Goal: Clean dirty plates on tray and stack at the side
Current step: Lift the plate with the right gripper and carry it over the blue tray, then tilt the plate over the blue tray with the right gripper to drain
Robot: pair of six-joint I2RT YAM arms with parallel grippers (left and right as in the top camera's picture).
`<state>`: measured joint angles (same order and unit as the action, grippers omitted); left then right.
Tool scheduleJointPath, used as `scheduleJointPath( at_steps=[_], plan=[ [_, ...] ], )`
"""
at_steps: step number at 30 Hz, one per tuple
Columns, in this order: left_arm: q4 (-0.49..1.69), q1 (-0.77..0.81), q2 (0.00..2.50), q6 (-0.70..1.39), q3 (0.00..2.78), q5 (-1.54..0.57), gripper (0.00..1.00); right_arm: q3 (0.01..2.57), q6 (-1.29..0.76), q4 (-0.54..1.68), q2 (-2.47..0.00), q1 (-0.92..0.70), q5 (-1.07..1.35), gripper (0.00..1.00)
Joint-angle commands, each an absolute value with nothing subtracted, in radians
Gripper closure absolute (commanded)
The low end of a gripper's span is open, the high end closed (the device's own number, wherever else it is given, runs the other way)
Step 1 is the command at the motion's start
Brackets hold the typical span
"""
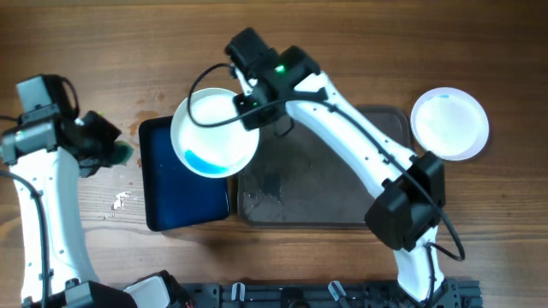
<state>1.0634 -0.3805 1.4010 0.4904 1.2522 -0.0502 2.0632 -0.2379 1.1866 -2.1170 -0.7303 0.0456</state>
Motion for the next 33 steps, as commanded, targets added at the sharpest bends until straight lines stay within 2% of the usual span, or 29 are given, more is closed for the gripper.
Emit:
scheduleJointPath(
  at_steps=[1,9,19,23,33],
  plan=[
    [1.05,-0.463,1.384,0.475,1.265,-0.051,0.96,2.117,-0.195,1.17,-2.121,-0.785,-0.12,0.95],
    [1.043,-0.562,1.384,0.478,1.265,-0.052,0.96,2.122,-0.144,1.13,-2.121,-0.886,-0.337,0.96],
    [1.036,-0.573,1.391,0.478,1.265,-0.051,0.96,2.122,-0.012,1.014,-2.121,-1.045,-0.651,0.95],
    [1.035,-0.573,1.391,0.478,1.265,-0.051,0.96,2.122,0.107,0.955,-2.121,-1.094,-0.754,0.95],
    [1.034,-0.573,1.391,0.479,1.265,-0.051,0.96,2.121,0.4,0.777,-2.121,-1.174,-0.811,0.95]
  ],
)
